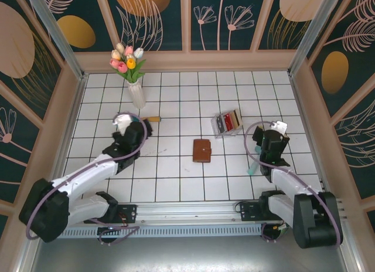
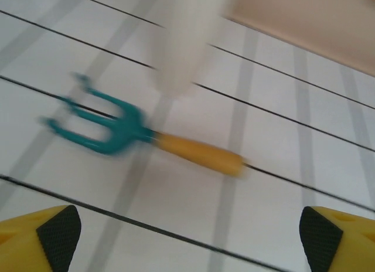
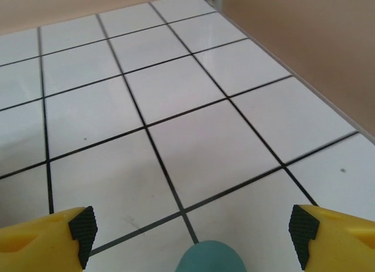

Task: Put the credit cards into the card holder
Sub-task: Reset both arms

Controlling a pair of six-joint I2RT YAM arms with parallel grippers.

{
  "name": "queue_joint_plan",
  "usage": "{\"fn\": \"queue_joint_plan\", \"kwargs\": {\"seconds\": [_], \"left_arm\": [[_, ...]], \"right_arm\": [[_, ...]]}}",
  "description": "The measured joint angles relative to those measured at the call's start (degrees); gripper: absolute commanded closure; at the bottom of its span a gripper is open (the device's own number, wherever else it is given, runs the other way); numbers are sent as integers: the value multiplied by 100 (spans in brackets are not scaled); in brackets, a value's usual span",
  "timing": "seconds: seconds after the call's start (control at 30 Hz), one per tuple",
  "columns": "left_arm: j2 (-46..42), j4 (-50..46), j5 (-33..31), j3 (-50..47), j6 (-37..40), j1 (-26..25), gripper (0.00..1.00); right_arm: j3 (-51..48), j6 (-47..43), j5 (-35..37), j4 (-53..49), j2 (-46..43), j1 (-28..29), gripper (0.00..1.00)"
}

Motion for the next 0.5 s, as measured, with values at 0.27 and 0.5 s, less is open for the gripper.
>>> {"fn": "queue_joint_plan", "kwargs": {"seconds": [0.27,0.5], "left_arm": [[-317,1403,-588,-929,1467,1108,1],[463,3812,-20,-1471,2761,1788,2]], "right_arm": [[-118,-623,-824,2267,1453,-83,12],[-133,-815,-1121,3768,2420,-192,12]]}}
